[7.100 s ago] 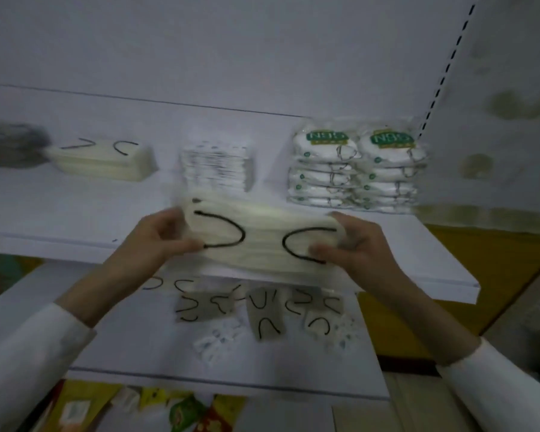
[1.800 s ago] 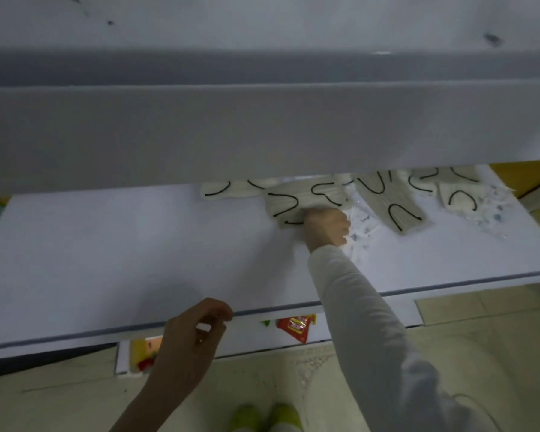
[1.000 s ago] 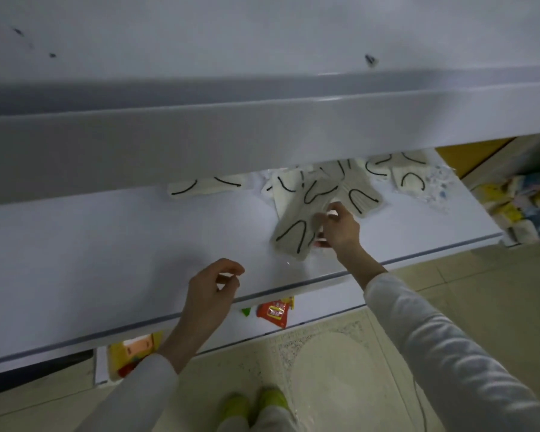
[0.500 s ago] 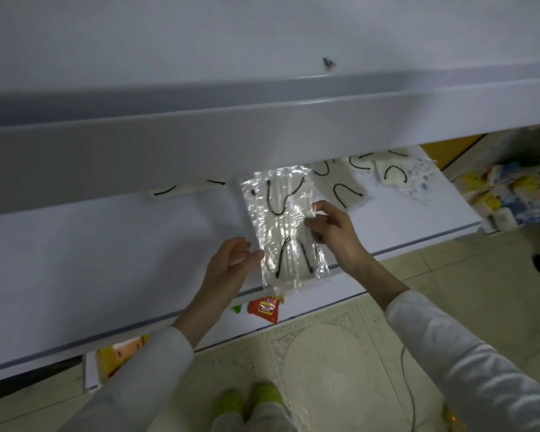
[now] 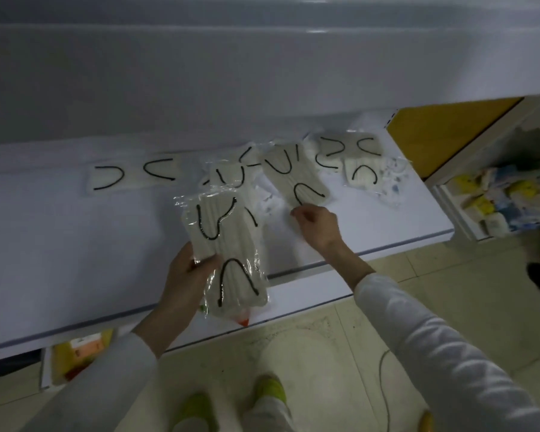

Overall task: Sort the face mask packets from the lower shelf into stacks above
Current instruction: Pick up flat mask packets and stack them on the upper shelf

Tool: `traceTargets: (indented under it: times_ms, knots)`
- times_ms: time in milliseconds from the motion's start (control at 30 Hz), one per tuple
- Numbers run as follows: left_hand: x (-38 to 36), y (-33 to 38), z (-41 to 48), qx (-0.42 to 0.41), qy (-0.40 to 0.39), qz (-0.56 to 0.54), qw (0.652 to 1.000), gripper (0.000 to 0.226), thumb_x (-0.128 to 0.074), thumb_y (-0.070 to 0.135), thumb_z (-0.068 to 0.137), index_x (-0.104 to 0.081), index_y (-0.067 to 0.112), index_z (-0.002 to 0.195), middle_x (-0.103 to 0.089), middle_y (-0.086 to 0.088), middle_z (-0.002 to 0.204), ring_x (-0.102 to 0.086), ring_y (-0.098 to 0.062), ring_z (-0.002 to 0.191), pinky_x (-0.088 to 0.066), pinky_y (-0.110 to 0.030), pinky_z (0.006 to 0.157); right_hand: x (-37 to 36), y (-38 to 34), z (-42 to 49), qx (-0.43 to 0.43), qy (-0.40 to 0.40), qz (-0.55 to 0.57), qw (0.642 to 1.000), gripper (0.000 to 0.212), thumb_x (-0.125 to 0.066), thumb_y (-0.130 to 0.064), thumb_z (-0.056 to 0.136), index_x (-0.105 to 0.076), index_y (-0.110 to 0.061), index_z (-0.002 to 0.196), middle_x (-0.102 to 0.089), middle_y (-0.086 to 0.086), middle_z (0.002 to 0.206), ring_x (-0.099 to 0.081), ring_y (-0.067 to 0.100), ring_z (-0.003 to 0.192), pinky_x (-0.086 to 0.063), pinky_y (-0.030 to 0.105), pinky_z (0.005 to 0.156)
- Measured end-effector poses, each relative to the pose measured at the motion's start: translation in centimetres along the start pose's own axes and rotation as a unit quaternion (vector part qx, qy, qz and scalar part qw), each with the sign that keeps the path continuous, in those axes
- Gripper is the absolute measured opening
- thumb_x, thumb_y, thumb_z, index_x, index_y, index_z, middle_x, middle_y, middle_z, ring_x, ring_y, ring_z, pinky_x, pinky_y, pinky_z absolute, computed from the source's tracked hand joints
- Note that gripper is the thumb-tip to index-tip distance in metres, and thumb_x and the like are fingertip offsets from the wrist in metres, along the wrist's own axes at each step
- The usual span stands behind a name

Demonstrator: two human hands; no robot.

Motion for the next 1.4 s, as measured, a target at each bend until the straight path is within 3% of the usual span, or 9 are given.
traceTargets:
  times_ms: [133, 300, 467, 633, 733, 867, 1033, 1200, 1400]
  knots:
    - [-1.7, -0.4, -0.7, -0.001, 0.031, -0.031, 0.999, 0.025, -0.059, 0.0, 0.085, -0.067, 0.018, 0.101, -0.073, -0.004, 0.096, -0.067, -0.027, 0.095, -0.053, -0.038, 0.08, 3.5, 5.0, 6.9, -0.057, 0.05, -0.12, 0.99, 0.029, -0.051, -0.024, 0.092, -0.062, -0.007, 0.113, -0.065, 0.019, 0.111, -0.057, 0.038, 0.107, -0.048, 0.039, 0.084]
    - [-1.8, -0.6, -1.3, -0.002, 0.057, -0.054, 0.997, 0.021, -0.065, 0.008, 0.072, -0.074, 0.023, 0.084, -0.074, -0.007, 0.091, -0.067, -0.03, 0.091, -0.051, -0.048, 0.087, 2.6, 6.0, 11.4, -0.079, 0.052, -0.186, 0.978, 0.054, -0.055, -0.039, 0.088, -0.047, -0.008, 0.13, -0.051, 0.014, 0.128, -0.045, 0.034, 0.121, -0.039, 0.042, 0.096]
    - [-1.6, -1.6, -1.2, 0.008, 0.101, -0.066, 0.993, 0.027, -0.052, -0.007, 0.086, -0.068, 0.013, 0.096, -0.073, -0.006, 0.087, -0.065, -0.032, 0.09, -0.05, -0.045, 0.084, 1.9, 6.0, 12.6, -0.103, 0.028, -0.126, 0.986, 0.028, -0.062, -0.025, 0.081, -0.062, -0.008, 0.104, -0.062, 0.012, 0.111, -0.057, 0.032, 0.106, -0.048, 0.039, 0.09]
    - [-3.2, -2.1, -1.2, 0.011, 0.093, -0.06, 0.994, 0.028, -0.05, -0.004, 0.089, -0.063, 0.012, 0.107, -0.071, -0.01, 0.097, -0.065, -0.027, 0.092, -0.05, -0.041, 0.083, 3.9, 5.0, 10.0, -0.051, 0.014, -0.013, 0.999, 0.024, -0.049, -0.011, 0.089, -0.049, -0.001, 0.111, -0.056, 0.016, 0.104, -0.055, 0.031, 0.088, -0.048, 0.036, 0.072]
    - [-3.8, -2.7, -0.7, 0.016, 0.09, -0.058, 0.994, 0.028, -0.049, -0.001, 0.09, -0.058, 0.01, 0.114, -0.067, -0.013, 0.104, -0.063, -0.029, 0.096, -0.05, -0.045, 0.086, 6.8, 3.7, 7.3, -0.014, 0.037, 0.086, 0.996, 0.01, -0.044, -0.001, 0.087, -0.048, -0.007, 0.095, -0.05, 0.008, 0.081, -0.048, 0.022, 0.071, -0.039, 0.026, 0.056]
    - [-5.2, -3.1, -0.9, 0.065, 0.12, -0.098, 0.986, 0.009, -0.048, 0.016, 0.094, -0.055, 0.011, 0.096, -0.059, -0.01, 0.087, -0.057, -0.023, 0.081, -0.044, -0.036, 0.073, 7.1, 1.8, 1.5, -0.049, -0.037, 0.289, 0.955, 0.031, -0.048, 0.011, 0.081, -0.04, -0.014, 0.065, -0.043, -0.004, 0.049, -0.042, 0.009, 0.047, -0.032, 0.019, 0.045]
    - [-8.6, -1.0, -1.3, 0.107, 0.088, -0.25, 0.958, 0.039, -0.046, 0.049, 0.093, -0.063, 0.022, 0.115, -0.069, -0.003, 0.105, -0.062, -0.02, 0.097, -0.048, -0.036, 0.089, 3.8, -0.7, -5.7, 0.027, -0.165, 0.118, 0.979, 0.017, -0.052, 0.004, 0.083, -0.05, -0.009, 0.071, -0.047, 0.002, 0.063, -0.044, 0.017, 0.062, -0.032, 0.028, 0.056]
    - [-8.3, 1.3, -2.7, 0.038, 0.064, -0.203, 0.976, 0.051, -0.073, 0.012, 0.072, -0.057, 0.009, 0.121, -0.067, -0.013, 0.111, -0.065, -0.029, 0.101, -0.053, -0.042, 0.084, 3.9, -3.5, -9.1, 0.155, -0.121, 0.027, 0.98, 0.025, -0.048, -0.002, 0.087, -0.052, -0.008, 0.112, -0.06, 0.007, 0.079, -0.052, 0.023, 0.067, -0.04, 0.032, 0.059]
    - [-7.9, 1.7, -4.1, 0.047, 0.049, -0.245, 0.967, 0.044, -0.064, -0.009, 0.079, -0.055, -0.001, 0.121, -0.066, -0.019, 0.107, -0.064, -0.03, 0.095, -0.055, -0.04, 0.078, 4.6, -4.9, -11.1, 0.259, -0.035, -0.024, 0.965, 0.037, -0.047, -0.016, 0.083, -0.06, -0.008, 0.117, -0.066, 0.008, 0.089, -0.059, 0.028, 0.082, -0.044, 0.034, 0.069]
Point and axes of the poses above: each hand's wrist, its own z-axis towards the middle knuckle, its own x-axis out of the back of the hand, y = z × x, the point moved 8 cm from there along z, towards the middle knuckle
